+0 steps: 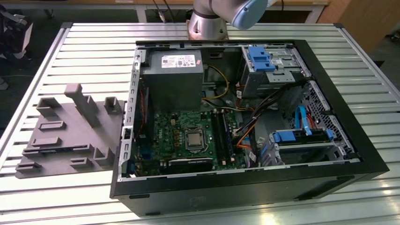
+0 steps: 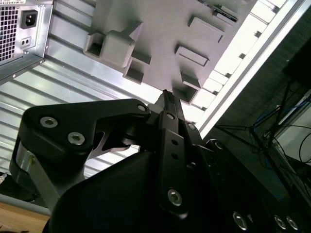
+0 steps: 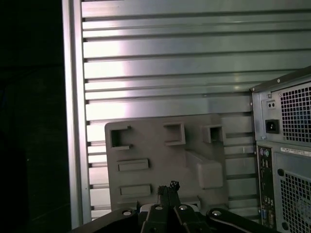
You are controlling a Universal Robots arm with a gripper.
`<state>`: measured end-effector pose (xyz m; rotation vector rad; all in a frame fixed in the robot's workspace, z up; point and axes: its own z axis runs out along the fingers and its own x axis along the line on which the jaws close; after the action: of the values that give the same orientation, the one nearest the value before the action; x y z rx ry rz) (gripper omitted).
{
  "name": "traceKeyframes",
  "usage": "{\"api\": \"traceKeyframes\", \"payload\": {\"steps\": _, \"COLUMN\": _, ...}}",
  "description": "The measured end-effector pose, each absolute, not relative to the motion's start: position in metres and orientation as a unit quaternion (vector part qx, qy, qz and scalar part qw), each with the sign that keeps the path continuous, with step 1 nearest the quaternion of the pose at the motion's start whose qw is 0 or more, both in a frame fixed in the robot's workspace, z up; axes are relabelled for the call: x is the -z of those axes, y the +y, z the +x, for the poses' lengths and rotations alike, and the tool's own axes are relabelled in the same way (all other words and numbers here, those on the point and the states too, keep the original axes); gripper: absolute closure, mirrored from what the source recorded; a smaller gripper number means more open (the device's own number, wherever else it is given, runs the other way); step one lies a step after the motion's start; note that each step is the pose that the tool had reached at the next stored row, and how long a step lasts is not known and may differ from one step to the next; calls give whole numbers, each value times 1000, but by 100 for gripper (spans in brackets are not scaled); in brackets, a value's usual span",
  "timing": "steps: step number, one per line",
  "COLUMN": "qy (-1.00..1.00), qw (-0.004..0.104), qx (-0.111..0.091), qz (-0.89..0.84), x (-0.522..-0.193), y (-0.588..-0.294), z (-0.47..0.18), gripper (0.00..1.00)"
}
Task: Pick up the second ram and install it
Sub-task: 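Reach for the second ram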
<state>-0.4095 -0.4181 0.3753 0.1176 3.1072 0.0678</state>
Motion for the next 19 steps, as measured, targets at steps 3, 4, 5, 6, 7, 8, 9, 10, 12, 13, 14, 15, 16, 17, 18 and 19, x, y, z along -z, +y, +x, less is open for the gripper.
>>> {"api": "traceKeyframes", "payload": {"steps": 3, "qy": 999, "qw": 16, "qx": -22, "qz": 38, "x": -375, "y": -418, "z": -411, "gripper": 89}}
{"api": "traceKeyframes", "payload": {"steps": 4, "qy": 999, "qw": 16, "qx": -22, "qz": 38, "x": -374, "y": -418, "z": -411, "gripper": 89}}
{"api": "traceKeyframes", "payload": {"steps": 5, "qy": 999, "qw": 16, "qx": -22, "qz": 38, "x": -374, "y": -418, "z": -412, "gripper": 89}}
{"api": "traceKeyframes", "payload": {"steps": 6, "qy": 999, "qw": 16, "qx": -22, "qz": 38, "x": -374, "y": -418, "z": -412, "gripper": 89}}
{"api": "traceKeyframes", "payload": {"steps": 7, "qy": 999, "qw": 16, "qx": -22, "qz": 38, "x": -374, "y": -419, "z": -413, "gripper": 89}}
{"api": "traceKeyframes", "payload": {"steps": 8, "qy": 999, "qw": 16, "qx": -22, "qz": 38, "x": -373, "y": -419, "z": -413, "gripper": 89}}
{"api": "traceKeyframes", "payload": {"steps": 9, "qy": 999, "qw": 16, "qx": -22, "qz": 38, "x": -373, "y": -419, "z": -414, "gripper": 89}}
{"api": "traceKeyframes", "payload": {"steps": 10, "qy": 999, "qw": 16, "qx": -22, "qz": 38, "x": -373, "y": -419, "z": -414, "gripper": 89}}
{"api": "traceKeyframes", "payload": {"steps": 12, "qy": 999, "qw": 16, "qx": -22, "qz": 38, "x": -372, "y": -419, "z": -414, "gripper": 89}}
{"api": "traceKeyframes", "payload": {"steps": 13, "qy": 999, "qw": 16, "qx": -22, "qz": 38, "x": -372, "y": -419, "z": -415, "gripper": 89}}
{"api": "traceKeyframes", "payload": {"steps": 14, "qy": 999, "qw": 16, "qx": -22, "qz": 38, "x": -372, "y": -419, "z": -415, "gripper": 89}}
{"api": "traceKeyframes", "payload": {"steps": 15, "qy": 999, "qw": 16, "qx": -22, "qz": 38, "x": -372, "y": -419, "z": -415, "gripper": 89}}
{"api": "traceKeyframes", "payload": {"steps": 16, "qy": 999, "qw": 16, "qx": -22, "qz": 38, "x": -371, "y": -419, "z": -415, "gripper": 89}}
{"api": "traceKeyframes", "payload": {"steps": 17, "qy": 999, "qw": 16, "qx": -22, "qz": 38, "x": -371, "y": -419, "z": -416, "gripper": 89}}
{"api": "traceKeyframes", "payload": {"steps": 18, "qy": 999, "qw": 16, "qx": -22, "qz": 38, "x": -371, "y": -419, "z": -416, "gripper": 89}}
{"api": "traceKeyframes", "payload": {"steps": 19, "qy": 999, "qw": 16, "qx": -22, "qz": 38, "x": -371, "y": -419, "z": -416, "gripper": 89}}
